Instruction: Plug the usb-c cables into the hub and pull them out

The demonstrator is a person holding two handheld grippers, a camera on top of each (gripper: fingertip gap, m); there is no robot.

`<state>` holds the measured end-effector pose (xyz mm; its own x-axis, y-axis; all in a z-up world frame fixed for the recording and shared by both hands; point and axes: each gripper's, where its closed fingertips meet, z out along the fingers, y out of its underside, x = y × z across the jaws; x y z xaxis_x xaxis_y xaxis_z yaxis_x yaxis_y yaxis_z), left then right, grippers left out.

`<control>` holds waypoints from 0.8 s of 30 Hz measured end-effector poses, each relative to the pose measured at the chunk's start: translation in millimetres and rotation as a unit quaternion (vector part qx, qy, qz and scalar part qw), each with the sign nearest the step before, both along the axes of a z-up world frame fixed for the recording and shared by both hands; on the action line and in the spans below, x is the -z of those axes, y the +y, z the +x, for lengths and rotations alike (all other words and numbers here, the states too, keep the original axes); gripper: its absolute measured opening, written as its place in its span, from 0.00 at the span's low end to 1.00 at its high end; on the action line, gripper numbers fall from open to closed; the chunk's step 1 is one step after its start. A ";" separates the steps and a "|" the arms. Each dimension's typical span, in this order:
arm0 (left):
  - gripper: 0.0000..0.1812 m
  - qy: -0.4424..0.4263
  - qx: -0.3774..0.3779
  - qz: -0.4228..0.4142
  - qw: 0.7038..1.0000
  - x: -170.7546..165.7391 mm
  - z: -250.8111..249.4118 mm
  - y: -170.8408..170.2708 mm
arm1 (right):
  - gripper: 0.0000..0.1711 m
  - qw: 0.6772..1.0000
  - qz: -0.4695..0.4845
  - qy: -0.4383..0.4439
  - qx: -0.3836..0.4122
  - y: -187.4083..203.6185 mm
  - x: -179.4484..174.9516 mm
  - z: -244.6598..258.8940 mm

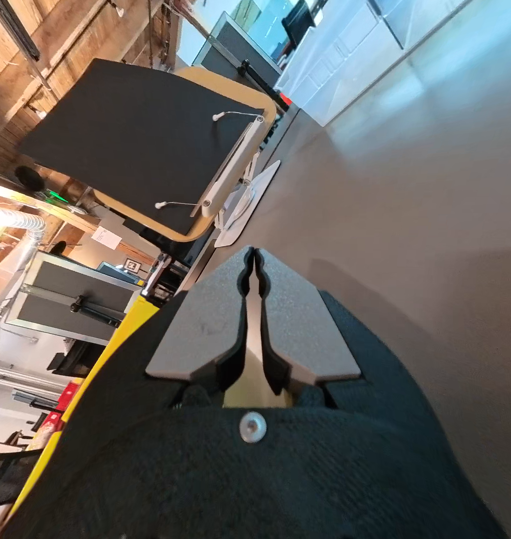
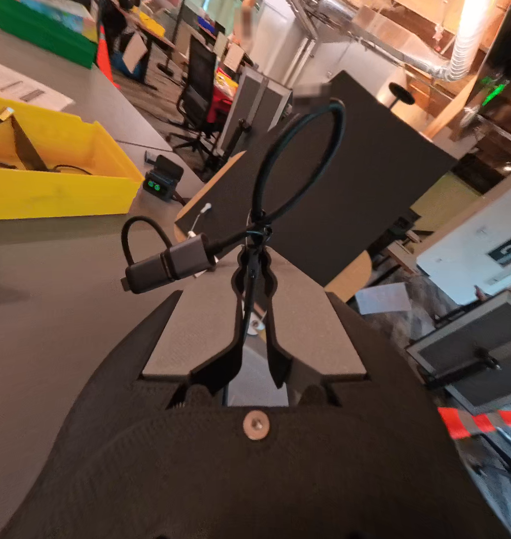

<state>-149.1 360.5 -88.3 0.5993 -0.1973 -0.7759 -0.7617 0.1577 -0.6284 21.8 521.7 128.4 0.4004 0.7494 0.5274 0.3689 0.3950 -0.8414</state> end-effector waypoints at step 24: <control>0.00 0.021 -0.015 -0.005 1.000 5.2 -2.7 6.2 | 0.35 0.806 -0.113 -0.559 0.160 171.2 186.0 93.7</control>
<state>-151.8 366.7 -93.6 0.5724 -0.1870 -0.7984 -0.7915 0.1284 -0.5976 115.5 692.9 -57.6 -0.0379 0.8299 0.5567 0.9987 0.0117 0.0506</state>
